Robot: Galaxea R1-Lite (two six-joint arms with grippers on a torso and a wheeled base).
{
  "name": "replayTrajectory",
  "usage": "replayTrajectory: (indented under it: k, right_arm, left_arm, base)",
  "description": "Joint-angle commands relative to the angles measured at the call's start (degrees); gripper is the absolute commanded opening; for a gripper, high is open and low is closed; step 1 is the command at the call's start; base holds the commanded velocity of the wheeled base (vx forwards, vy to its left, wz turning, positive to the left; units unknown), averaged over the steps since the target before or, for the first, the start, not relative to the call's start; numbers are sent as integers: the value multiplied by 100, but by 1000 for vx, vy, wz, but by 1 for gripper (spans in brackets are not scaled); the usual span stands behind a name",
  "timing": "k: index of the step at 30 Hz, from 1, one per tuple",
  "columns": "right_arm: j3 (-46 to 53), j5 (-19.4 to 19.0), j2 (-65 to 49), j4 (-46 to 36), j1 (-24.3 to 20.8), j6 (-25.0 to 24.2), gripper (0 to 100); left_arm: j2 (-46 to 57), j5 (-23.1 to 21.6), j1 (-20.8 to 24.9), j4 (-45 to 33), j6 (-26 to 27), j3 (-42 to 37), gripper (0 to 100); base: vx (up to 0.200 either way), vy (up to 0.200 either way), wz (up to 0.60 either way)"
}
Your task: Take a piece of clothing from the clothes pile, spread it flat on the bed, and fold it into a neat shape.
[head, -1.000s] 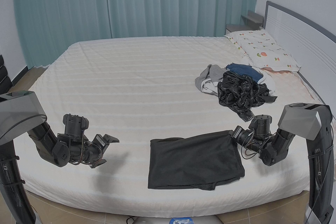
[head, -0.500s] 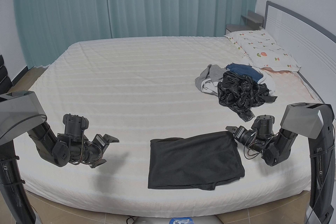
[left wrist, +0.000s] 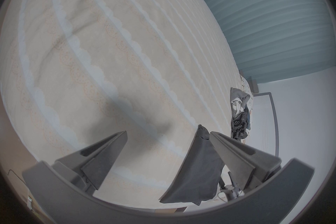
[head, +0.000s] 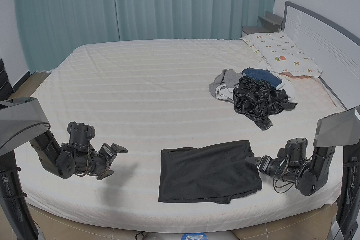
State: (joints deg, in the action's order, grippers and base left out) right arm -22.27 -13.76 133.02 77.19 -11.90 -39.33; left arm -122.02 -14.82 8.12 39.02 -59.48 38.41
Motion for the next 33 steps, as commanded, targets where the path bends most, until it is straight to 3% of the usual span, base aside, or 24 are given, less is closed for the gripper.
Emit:
replayTrajectory:
  k: [1, 6, 7, 11, 22, 33]
  right_arm:
    - [566, -232, -92, 253, -102, 268, 100]
    - [716, -241, -13, 244, -85, 347, 100]
    - [716, -250, -5, 253, -85, 356, 0]
    - [759, -223, 101, 270, -67, 593, 0]
    - [1296, -179, 215, 1035, -41, 610, 0]
    - [1383, -179, 277, 1123, -32, 619, 0]
  left_arm:
    - [-6, -3, -3, 0, -2, 0, 100]
    - [-6, 6, 5, 0, -2, 0, 100]
    - [-6, 6, -3, 0, -2, 0, 100]
    - [-6, 6, 5, 0, -2, 0, 100]
    - [-6, -3, 5, 0, -2, 0, 100]
    - [-6, 6, 5, 0, -2, 0, 100]
  base:
    - [0, 0, 0]
    - [0, 0, 0]
    - [0, 0, 0]
    - [0, 0, 0]
    - [0, 0, 0]
    - [0, 0, 0]
